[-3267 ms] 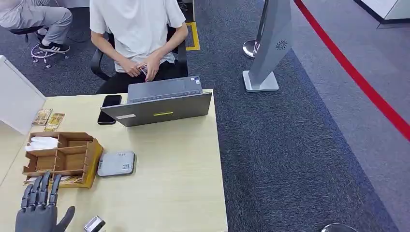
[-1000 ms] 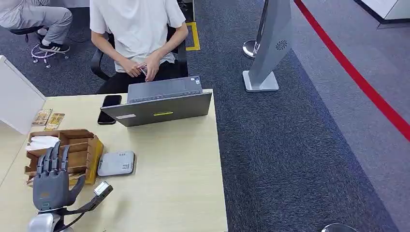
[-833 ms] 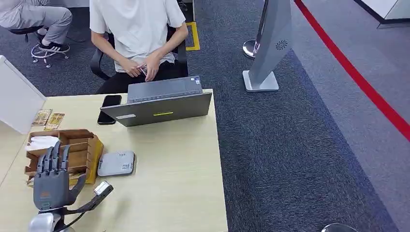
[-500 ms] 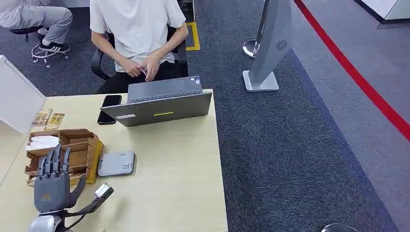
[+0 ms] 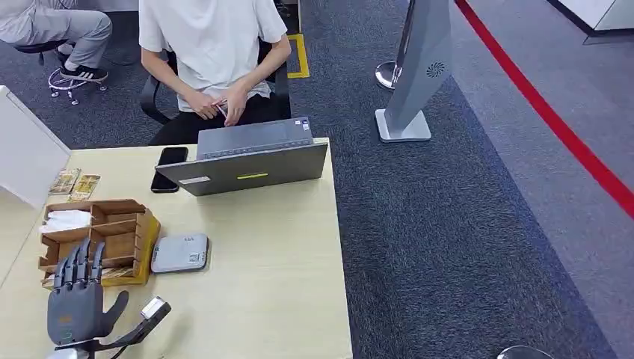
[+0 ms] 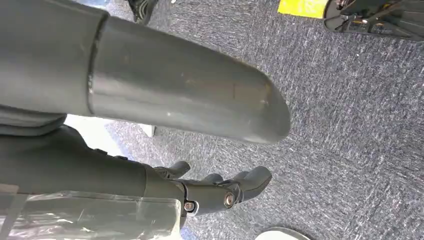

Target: Pass the card to the sensor for recognition and then transmit it.

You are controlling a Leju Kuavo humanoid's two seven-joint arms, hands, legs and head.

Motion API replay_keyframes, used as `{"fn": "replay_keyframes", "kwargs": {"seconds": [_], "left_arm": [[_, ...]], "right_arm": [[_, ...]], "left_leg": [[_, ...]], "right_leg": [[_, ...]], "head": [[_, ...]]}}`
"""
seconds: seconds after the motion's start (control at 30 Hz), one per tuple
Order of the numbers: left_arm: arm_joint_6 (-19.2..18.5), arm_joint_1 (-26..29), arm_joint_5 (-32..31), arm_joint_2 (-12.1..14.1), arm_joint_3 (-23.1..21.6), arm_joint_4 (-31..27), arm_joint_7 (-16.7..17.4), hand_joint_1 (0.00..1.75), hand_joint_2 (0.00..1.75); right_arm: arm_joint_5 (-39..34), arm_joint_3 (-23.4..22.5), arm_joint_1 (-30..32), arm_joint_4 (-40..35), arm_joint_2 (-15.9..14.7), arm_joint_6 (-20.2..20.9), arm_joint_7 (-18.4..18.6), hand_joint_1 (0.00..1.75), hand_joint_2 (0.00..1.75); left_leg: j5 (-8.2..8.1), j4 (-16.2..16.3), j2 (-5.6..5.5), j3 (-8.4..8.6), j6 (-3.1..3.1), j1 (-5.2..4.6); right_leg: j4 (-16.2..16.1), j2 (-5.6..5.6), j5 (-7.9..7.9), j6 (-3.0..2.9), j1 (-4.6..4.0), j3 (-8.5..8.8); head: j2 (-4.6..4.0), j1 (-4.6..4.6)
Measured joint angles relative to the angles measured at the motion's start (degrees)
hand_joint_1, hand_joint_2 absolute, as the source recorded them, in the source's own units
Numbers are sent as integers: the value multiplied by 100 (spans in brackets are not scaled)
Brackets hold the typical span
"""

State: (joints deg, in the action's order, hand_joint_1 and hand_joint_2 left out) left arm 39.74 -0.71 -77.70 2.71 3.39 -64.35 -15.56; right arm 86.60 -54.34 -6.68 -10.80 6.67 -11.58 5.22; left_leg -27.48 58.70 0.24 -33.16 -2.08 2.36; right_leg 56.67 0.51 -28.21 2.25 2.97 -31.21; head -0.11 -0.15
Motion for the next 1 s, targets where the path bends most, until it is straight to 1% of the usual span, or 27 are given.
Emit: {"fn": "replay_keyframes", "kwargs": {"seconds": [0.3,1.0], "left_arm": [[0,0,33,9,2,0,-133,0,175],[0,-9,33,13,4,0,-146,0,175]], "right_arm": [[15,-2,-1,0,0,0,0,0,0],[15,-4,-1,0,0,0,0,0,0]], "left_leg": [[0,0,0,1,0,0],[0,0,0,0,0,0]], "right_leg": [[0,0,1,0,0,1],[0,0,1,0,0,1]], "head": [[0,0],[0,0]]}}
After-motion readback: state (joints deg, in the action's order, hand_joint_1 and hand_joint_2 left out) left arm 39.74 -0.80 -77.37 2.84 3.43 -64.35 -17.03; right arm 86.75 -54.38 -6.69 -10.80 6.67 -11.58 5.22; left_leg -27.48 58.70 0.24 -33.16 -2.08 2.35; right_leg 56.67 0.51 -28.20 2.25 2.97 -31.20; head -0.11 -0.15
